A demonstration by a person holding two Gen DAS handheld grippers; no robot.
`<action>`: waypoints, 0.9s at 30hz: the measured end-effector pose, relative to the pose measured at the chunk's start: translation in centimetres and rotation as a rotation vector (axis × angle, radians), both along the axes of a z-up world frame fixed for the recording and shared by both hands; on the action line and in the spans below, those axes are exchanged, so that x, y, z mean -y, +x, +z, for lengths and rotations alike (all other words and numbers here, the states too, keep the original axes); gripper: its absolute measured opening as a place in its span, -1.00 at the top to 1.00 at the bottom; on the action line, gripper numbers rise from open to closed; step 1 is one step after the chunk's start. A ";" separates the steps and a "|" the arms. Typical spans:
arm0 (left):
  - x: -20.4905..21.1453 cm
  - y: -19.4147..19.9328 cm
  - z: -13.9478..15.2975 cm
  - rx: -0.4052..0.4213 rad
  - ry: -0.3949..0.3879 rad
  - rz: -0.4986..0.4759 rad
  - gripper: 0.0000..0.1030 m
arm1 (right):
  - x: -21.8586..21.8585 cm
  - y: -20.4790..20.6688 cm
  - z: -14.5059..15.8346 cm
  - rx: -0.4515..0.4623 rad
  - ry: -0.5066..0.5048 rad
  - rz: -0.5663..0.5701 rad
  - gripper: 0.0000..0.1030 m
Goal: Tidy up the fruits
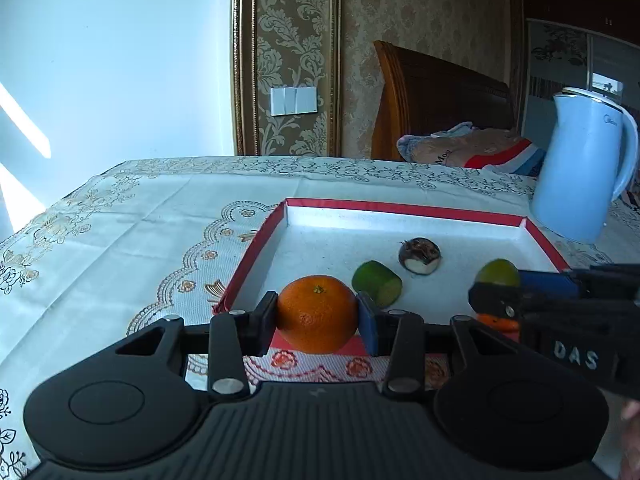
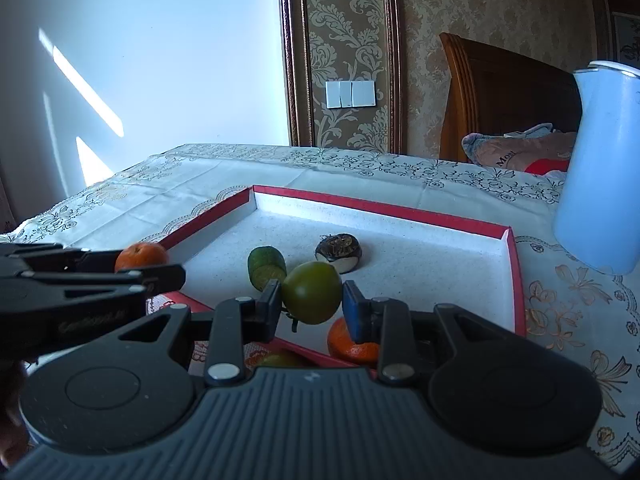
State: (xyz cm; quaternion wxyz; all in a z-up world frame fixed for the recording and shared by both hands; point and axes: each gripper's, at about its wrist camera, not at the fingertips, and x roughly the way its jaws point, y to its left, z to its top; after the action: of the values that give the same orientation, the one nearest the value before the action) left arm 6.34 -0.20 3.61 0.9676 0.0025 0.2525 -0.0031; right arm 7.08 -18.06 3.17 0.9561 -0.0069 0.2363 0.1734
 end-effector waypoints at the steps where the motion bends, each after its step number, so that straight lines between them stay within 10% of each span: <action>1: 0.0 0.8 0.0 -0.007 -0.002 0.008 0.21 | -0.1 0.1 -0.1 -0.002 -0.004 0.001 0.40; 27: 2.5 4.6 -1.8 -0.012 0.006 0.003 0.22 | -1.7 0.8 -1.6 -0.002 -0.066 0.026 0.39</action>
State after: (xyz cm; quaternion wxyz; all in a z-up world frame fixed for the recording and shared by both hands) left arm 10.95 -2.74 1.77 0.9661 0.0048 0.2582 -0.0010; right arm 7.84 -16.32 1.61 0.9528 -0.0415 0.2427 0.1778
